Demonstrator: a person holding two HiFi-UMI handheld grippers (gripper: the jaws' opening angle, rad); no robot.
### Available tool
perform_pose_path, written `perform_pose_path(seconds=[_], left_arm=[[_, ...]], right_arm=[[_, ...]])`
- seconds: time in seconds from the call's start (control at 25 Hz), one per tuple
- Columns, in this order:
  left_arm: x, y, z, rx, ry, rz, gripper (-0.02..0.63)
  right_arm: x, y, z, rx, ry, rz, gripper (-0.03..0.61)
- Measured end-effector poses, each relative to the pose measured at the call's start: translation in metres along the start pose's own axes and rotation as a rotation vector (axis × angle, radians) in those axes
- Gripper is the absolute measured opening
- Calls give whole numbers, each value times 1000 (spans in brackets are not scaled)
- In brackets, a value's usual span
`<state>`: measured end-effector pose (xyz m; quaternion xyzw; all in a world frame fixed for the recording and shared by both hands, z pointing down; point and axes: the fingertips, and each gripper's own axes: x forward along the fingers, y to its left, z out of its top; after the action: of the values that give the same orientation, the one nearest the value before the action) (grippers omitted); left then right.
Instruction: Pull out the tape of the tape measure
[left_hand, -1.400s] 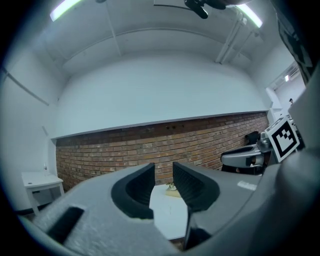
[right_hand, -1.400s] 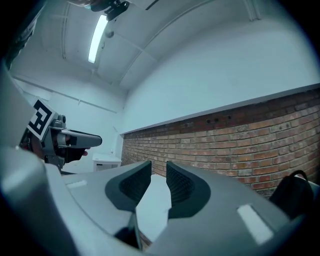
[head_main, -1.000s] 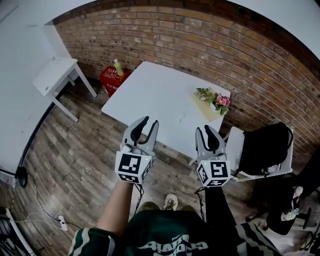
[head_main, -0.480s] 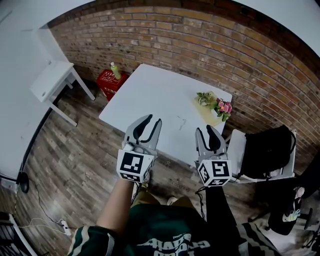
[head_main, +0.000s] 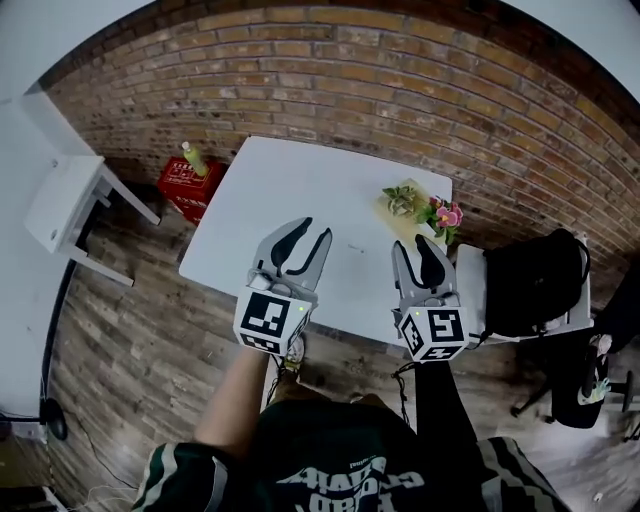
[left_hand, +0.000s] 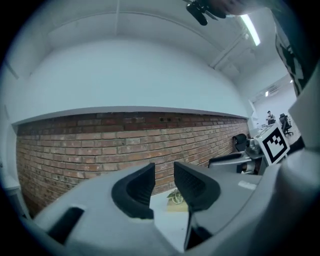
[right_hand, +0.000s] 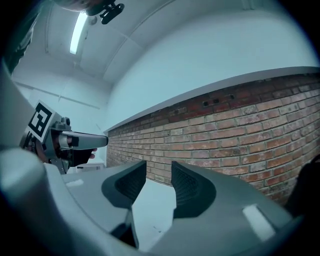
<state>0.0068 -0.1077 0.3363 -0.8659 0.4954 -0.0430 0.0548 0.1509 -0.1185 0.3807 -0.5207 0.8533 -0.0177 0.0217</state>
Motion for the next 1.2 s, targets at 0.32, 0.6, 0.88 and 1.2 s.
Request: perform_pose_path(seconds=[0.32, 0.6, 0.88, 1.2], left_arm=[[55, 49, -21, -2, 2, -188, 110], [93, 62, -42, 3, 21, -374, 129], [120, 75, -69, -2, 54, -486, 104], [133, 68, -107, 44, 110, -575, 130]], right_arm=[[56, -6, -14, 11, 42, -156, 180], [88, -15, -24, 29, 63, -280, 187], [97, -20, -40, 66, 83, -409, 195], [93, -11, -63, 92, 121, -493, 221]])
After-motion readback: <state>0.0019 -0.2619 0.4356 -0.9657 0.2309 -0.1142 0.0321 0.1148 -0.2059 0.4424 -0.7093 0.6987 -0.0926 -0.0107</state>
